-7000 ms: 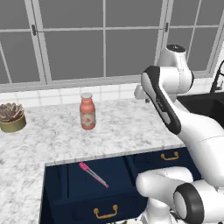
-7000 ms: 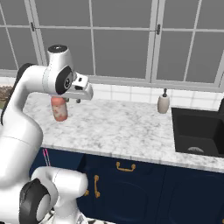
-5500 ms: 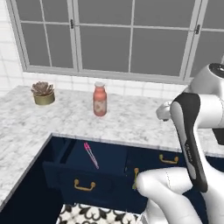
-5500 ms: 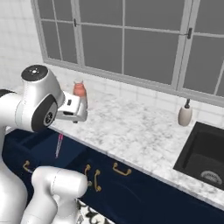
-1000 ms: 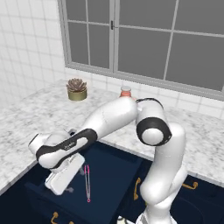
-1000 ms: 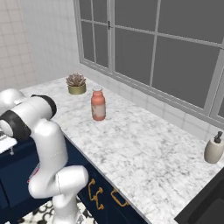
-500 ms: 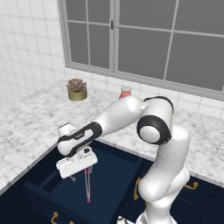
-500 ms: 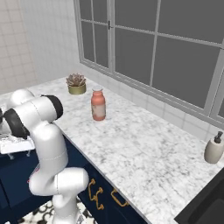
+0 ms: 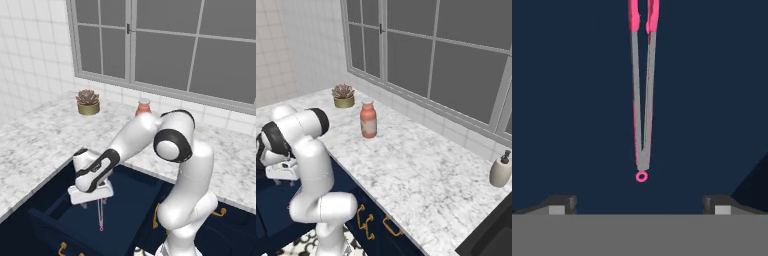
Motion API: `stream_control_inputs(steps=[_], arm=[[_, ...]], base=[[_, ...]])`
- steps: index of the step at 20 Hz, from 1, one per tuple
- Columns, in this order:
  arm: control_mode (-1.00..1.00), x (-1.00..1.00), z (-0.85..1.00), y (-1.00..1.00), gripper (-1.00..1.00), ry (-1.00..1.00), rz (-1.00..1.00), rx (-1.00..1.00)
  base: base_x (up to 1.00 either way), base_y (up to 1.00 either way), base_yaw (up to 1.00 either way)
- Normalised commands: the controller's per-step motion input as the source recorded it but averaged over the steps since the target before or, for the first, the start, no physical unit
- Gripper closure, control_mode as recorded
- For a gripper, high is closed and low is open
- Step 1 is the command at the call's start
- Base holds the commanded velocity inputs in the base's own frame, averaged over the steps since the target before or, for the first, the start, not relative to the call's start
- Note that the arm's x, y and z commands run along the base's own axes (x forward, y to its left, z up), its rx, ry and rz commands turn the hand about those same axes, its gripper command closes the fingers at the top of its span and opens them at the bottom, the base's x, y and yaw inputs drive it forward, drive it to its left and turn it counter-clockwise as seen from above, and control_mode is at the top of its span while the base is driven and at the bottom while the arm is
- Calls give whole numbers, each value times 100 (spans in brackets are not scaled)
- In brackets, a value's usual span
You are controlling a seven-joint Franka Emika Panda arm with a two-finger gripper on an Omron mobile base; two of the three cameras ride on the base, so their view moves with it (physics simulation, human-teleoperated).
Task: Pick the tongs from the drawer and place it on the counter.
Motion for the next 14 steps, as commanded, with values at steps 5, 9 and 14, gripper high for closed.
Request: stream_control_inputs(steps=[5,9,14], arm=[[-100,23,-48,-26,-100,-3,0,0],[-100,26,-53,2,-100,-3,0,-4],[-100,16,-58,3,-100,-5,0,-4]], base=[[0,0,0],[0,0,0],[0,0,0]])
